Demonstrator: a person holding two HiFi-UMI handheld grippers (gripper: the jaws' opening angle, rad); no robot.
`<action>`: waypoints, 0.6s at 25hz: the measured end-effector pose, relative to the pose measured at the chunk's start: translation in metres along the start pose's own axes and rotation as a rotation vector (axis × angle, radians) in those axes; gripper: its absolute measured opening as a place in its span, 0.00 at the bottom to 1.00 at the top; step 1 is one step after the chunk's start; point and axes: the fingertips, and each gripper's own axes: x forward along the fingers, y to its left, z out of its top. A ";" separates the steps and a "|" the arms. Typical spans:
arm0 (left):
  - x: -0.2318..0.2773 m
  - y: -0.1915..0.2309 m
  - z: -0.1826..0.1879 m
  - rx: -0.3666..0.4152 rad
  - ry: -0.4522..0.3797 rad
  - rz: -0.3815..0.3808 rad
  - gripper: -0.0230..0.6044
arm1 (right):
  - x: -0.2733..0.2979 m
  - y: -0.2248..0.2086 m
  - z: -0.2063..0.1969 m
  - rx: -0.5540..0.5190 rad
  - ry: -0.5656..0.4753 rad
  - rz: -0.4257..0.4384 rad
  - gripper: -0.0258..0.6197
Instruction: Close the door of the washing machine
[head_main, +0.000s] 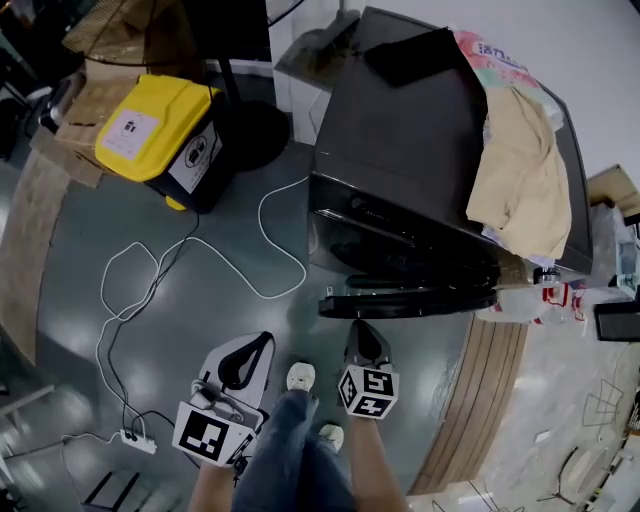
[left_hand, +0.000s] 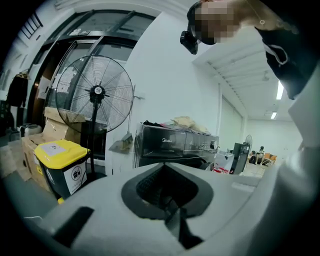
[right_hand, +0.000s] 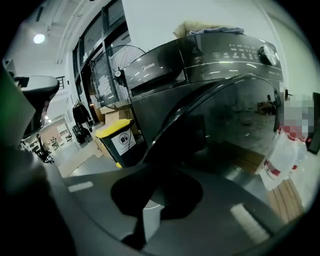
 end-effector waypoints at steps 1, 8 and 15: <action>0.004 0.003 0.000 -0.002 0.003 -0.001 0.03 | 0.007 -0.002 0.007 -0.008 -0.006 -0.002 0.06; 0.035 0.027 0.002 -0.002 0.017 -0.015 0.03 | 0.056 -0.010 0.047 -0.021 -0.051 -0.020 0.06; 0.062 0.043 0.007 -0.007 0.024 -0.014 0.03 | 0.080 -0.018 0.069 -0.016 -0.081 -0.040 0.06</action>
